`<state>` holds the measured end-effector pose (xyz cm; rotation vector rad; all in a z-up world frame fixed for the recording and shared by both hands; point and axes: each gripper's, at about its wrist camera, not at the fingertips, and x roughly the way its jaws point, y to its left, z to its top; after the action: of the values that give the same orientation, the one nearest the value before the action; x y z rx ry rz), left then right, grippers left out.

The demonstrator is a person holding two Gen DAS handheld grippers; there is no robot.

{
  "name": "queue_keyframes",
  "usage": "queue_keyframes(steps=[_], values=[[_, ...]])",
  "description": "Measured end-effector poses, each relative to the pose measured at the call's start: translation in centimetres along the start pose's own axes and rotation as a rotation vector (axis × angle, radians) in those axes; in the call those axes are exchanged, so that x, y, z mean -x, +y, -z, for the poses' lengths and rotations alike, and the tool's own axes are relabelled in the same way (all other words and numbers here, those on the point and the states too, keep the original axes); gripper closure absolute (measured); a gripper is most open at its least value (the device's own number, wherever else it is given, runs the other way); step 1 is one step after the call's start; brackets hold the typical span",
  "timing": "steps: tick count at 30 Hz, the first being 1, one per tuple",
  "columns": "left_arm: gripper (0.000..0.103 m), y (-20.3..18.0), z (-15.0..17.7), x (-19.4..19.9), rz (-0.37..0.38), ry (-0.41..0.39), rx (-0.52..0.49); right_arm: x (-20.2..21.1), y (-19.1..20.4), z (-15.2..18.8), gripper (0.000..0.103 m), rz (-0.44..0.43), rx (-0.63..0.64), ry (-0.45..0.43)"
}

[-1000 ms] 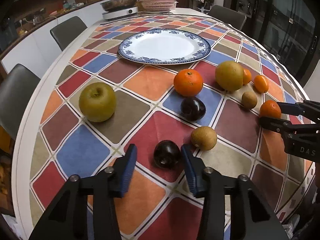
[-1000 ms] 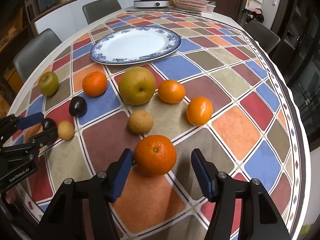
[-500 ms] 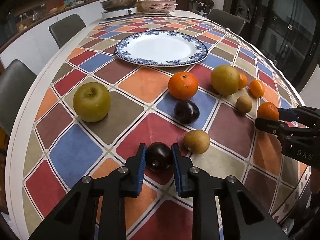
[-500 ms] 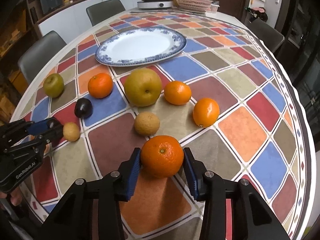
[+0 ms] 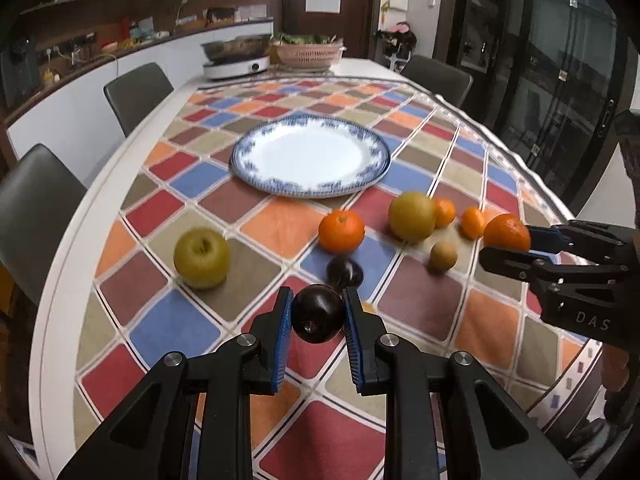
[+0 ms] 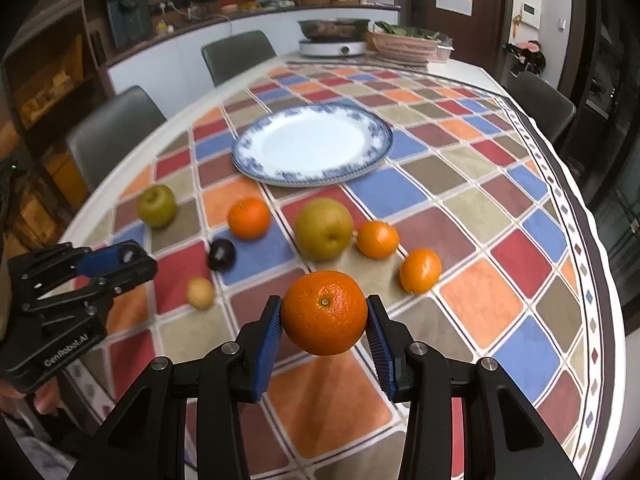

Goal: Organize fruits
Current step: 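Carry the plum in the left gripper and orange in the right gripper over the plate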

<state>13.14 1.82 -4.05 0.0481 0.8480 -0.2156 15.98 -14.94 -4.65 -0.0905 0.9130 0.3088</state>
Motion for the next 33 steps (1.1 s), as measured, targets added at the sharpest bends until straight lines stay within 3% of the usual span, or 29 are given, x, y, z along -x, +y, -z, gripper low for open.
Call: queue_keyframes(steps=[8,18,33], values=[[0.078,0.1,-2.6,2.0,-0.005,-0.073,-0.019,2.2,0.8,-2.3,0.061,-0.052,0.023,-0.088],[0.078,0.7,-6.1,1.5,0.004,-0.111,-0.008,3.0,0.8,-6.4,0.061,-0.1,0.045,-0.172],[0.078,2.5,-12.2,-3.7,0.036,-0.083,0.033,-0.8,-0.8,-12.1,0.061,-0.122,0.065,-0.16]])
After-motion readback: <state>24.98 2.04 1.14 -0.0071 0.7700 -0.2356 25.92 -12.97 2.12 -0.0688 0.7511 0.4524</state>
